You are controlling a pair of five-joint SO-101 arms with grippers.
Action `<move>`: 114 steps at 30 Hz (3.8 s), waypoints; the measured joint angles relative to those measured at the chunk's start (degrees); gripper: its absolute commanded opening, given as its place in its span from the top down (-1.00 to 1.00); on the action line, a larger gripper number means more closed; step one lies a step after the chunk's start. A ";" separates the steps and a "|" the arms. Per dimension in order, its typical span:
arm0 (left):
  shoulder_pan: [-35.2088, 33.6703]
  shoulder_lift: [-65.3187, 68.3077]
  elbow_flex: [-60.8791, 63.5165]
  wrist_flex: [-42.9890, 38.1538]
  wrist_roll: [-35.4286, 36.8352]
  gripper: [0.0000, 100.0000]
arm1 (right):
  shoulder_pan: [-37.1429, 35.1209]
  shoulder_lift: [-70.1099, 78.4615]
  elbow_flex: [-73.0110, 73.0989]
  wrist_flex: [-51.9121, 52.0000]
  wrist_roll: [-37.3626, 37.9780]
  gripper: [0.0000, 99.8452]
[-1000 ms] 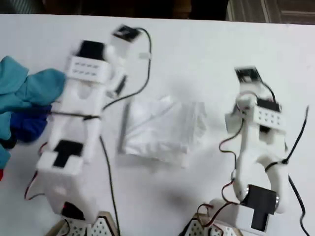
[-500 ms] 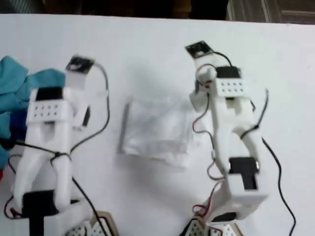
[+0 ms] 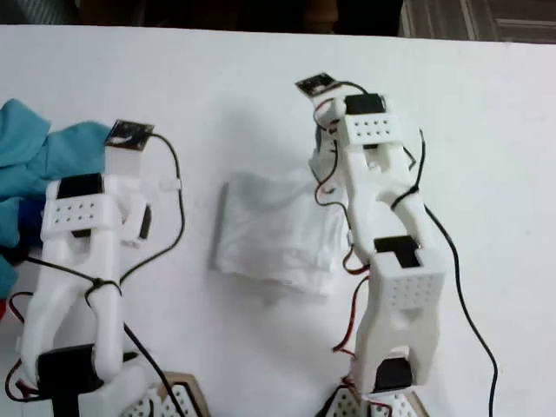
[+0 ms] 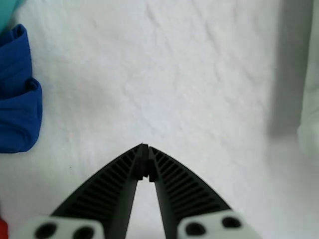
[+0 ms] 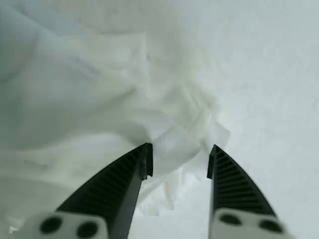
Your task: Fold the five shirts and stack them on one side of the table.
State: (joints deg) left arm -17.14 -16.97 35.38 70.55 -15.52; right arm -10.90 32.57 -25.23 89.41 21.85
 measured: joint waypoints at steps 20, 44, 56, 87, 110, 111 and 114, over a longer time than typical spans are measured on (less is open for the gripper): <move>-0.09 0.00 0.00 -0.09 0.09 0.95 | 0.09 3.69 -0.18 -2.20 1.93 0.96; -0.09 0.00 0.00 -0.09 0.09 0.95 | 0.00 -1.32 -0.18 -2.37 1.93 0.93; -0.09 0.00 0.00 -0.09 0.09 0.95 | 0.70 -1.05 -6.59 -3.69 2.64 0.96; -0.18 0.00 0.00 -0.09 0.09 0.95 | 5.71 6.15 -18.29 -4.75 12.04 0.96; -0.09 0.00 0.00 -0.09 0.09 0.95 | 4.40 -1.14 -16.00 10.46 4.92 0.96; -0.18 0.00 0.00 -0.09 0.09 0.95 | 3.96 -2.11 -14.07 10.46 4.92 0.96; -0.18 0.00 0.00 -0.09 0.09 0.95 | 3.25 -5.89 -5.27 9.85 4.92 0.96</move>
State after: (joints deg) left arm -17.32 -16.97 35.38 70.46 -15.43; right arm -7.65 26.68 -30.51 99.25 26.77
